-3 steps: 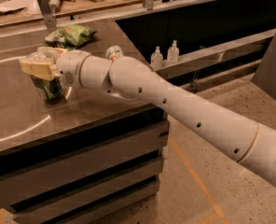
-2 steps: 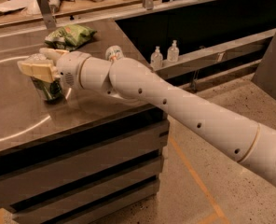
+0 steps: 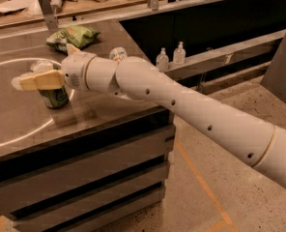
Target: Place green can upright
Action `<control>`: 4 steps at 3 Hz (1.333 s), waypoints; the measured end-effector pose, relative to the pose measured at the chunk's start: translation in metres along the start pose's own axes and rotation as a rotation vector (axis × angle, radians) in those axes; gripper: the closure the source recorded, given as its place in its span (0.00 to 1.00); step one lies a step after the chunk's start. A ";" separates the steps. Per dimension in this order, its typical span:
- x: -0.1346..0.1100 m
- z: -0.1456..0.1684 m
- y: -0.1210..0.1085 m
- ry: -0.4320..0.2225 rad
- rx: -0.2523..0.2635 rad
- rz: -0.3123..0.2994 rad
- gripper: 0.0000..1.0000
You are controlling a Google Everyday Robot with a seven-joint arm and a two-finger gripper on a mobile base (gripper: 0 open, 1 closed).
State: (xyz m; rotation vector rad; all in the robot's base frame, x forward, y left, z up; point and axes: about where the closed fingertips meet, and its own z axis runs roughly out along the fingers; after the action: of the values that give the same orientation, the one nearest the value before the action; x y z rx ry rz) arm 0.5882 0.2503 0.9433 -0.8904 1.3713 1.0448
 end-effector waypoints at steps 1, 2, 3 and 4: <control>-0.009 -0.012 -0.008 0.044 0.008 -0.025 0.00; -0.033 -0.038 -0.023 0.107 0.023 -0.051 0.00; -0.058 -0.069 -0.035 0.133 0.045 -0.075 0.00; -0.075 -0.099 -0.052 0.117 0.084 -0.091 0.00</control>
Offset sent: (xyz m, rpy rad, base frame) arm 0.0179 -0.0918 0.0572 -0.2346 -0.0165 -0.0132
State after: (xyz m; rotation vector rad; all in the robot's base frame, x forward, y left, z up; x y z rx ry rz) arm 0.6110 0.1357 1.0096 -0.9548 1.4469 0.8709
